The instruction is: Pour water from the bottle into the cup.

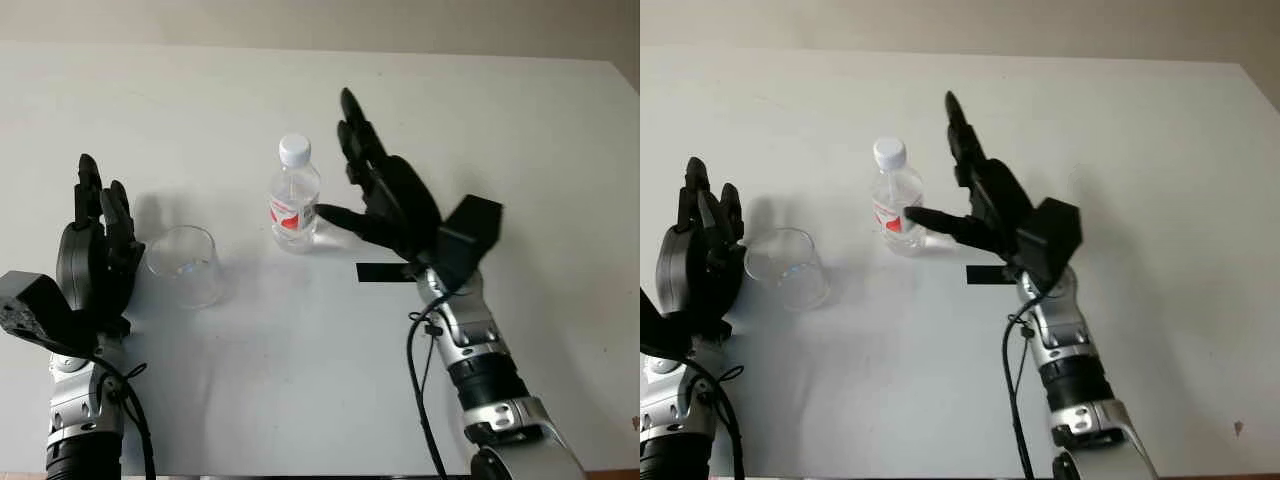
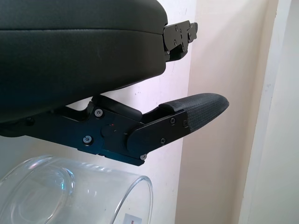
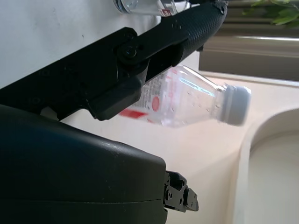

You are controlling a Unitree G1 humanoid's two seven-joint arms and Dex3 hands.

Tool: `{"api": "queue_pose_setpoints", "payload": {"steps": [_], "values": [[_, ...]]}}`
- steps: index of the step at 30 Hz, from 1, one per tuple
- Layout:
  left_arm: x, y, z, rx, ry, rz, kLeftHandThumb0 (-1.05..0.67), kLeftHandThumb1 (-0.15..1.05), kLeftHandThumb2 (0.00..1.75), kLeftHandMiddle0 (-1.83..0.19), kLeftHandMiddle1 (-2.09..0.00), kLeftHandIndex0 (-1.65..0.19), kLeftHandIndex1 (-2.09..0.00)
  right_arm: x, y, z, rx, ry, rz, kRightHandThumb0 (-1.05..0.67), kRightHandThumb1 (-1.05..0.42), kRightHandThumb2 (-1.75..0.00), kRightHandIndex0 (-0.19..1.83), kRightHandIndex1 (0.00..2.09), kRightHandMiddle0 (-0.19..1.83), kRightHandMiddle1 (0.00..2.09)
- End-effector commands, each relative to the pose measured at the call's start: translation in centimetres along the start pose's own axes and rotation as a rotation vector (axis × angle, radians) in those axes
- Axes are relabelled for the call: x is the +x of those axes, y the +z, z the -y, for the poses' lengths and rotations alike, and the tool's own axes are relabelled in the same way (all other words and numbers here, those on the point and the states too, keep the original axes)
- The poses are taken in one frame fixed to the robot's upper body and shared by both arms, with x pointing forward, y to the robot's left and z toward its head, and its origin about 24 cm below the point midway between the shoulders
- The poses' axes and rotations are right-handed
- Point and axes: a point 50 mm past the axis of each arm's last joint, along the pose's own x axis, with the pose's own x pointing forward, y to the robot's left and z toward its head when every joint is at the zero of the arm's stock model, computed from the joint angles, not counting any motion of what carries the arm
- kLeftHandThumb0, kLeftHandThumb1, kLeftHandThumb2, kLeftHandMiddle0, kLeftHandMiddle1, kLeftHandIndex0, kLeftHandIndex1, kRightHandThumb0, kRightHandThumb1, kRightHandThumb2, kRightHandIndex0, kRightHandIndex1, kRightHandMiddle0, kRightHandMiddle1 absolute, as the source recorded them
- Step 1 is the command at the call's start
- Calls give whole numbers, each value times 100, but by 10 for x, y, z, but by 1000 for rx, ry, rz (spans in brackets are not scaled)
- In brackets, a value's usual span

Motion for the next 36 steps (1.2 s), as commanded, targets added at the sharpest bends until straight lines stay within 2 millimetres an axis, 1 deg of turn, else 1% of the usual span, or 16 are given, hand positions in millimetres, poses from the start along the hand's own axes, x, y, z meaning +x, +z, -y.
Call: {"api": "queue_pose_setpoints", "payload": {"steps": [1, 6, 10, 20, 29, 35, 36], "values": [[-4, -3, -2, 2, 4, -13, -70, 105, 77, 15, -6, 18, -2, 9, 5, -4, -12, 22, 34, -105, -84, -4, -19, 0, -19, 0], [-4, -4, -1, 5, 12, -12, -70, 105, 77, 14, -6, 18, -2, 25, 5, -11, 16, 75, 32, -105, -85, -5, -19, 0, -19, 0], [-4, -4, -1, 2, 13, -8, -70, 105, 78, 14, -6, 18, -3, 32, 4, -15, 13, 95, 20, -105, -85, -5, -19, 0, -19, 0], [-3, -4, -2, 4, 7, -7, -70, 105, 78, 15, -5, 19, -2, 40, 0, -21, 75, 139, -9, -101, -85, -5, -19, 0, -19, 0], [-3, -3, -1, -13, 23, -4, -71, 105, 75, 14, -5, 19, -2, 44, -1, -22, 161, 231, -28, -96, -84, -5, -19, 0, -19, 0], [-2, -4, -1, -15, 25, -5, -70, 105, 75, 15, -5, 19, -2, 46, -1, -20, 238, 310, -58, -86, -81, -5, -19, 0, -19, 0], [-2, -4, -2, -15, 26, -5, -70, 105, 75, 14, -5, 19, -3, 47, 0, -19, 247, 322, -64, -76, -79, -4, -19, 0, -8, 6]]}}
